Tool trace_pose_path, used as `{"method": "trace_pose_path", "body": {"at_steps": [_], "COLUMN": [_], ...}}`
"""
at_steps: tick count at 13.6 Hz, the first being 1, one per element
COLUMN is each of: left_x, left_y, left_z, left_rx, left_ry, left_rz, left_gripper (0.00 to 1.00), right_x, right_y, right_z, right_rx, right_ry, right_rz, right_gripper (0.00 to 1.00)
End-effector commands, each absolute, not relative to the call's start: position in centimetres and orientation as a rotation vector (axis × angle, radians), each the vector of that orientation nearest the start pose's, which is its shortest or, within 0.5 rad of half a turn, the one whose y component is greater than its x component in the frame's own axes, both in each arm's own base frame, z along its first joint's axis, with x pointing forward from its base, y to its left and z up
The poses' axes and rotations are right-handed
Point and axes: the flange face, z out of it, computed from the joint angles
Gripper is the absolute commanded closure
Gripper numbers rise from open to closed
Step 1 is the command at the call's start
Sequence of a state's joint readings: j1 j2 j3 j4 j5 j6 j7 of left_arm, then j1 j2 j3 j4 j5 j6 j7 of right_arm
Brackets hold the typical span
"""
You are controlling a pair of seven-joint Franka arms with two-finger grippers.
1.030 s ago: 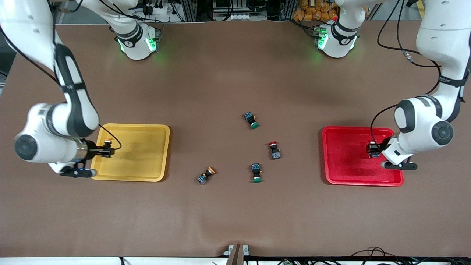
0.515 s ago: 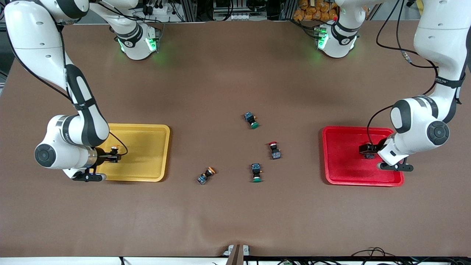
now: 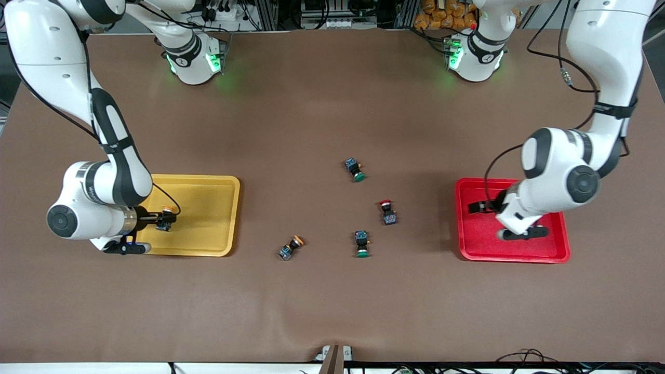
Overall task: Place red and yellow buttons in trays
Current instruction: 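Reach the right gripper to the second orange button while the left gripper reaches red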
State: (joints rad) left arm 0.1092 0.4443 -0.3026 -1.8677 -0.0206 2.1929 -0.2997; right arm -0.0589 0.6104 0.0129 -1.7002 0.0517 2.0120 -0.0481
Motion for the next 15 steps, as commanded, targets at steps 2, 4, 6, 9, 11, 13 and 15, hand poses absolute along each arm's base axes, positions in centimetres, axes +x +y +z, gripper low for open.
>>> {"method": "trace_pose_path", "body": {"at_steps": [2, 4, 6, 9, 11, 13, 15], "left_x": [61.7, 61.5, 61.6, 61.1, 60.9, 60.5, 59.8], "left_y": [-20.4, -24.9, -27.8, -31.6, -33.0, -33.9, -35.2], "left_z": [27.0, 25.6, 24.0, 22.5, 21.5, 20.3, 19.1], "left_rx": [-3.220, -3.208, -3.199, -3.180, -3.177, -3.174, -3.160], "left_ry": [-0.373, -0.439, -0.480, -0.533, -0.566, -0.569, -0.556], "left_rz": [0.236, 0.230, 0.196, 0.177, 0.153, 0.127, 0.091], "left_gripper": [0.00, 0.00, 0.00, 0.00, 0.00, 0.00, 0.00], "right_x": [63.8, 64.4, 65.1, 66.8, 68.2, 68.2, 68.1], "right_y": [0.3, 4.9, 10.3, 18.3, 23.3, 28.3, 32.0], "right_z": [28.1, 29.4, 30.9, 29.4, 28.4, 27.1, 25.2], "right_rx": [-3.011, -2.971, -2.969, -2.968, -2.917, -2.792, -2.668], "right_ry": [0.065, 0.184, 0.325, 0.567, 0.798, 1.059, 1.234], "right_rz": [0.468, 0.458, 0.426, 0.399, 0.288, 0.136, 0.034], "right_gripper": [0.00, 0.00, 0.00, 0.00, 0.00, 0.00, 0.00]}}
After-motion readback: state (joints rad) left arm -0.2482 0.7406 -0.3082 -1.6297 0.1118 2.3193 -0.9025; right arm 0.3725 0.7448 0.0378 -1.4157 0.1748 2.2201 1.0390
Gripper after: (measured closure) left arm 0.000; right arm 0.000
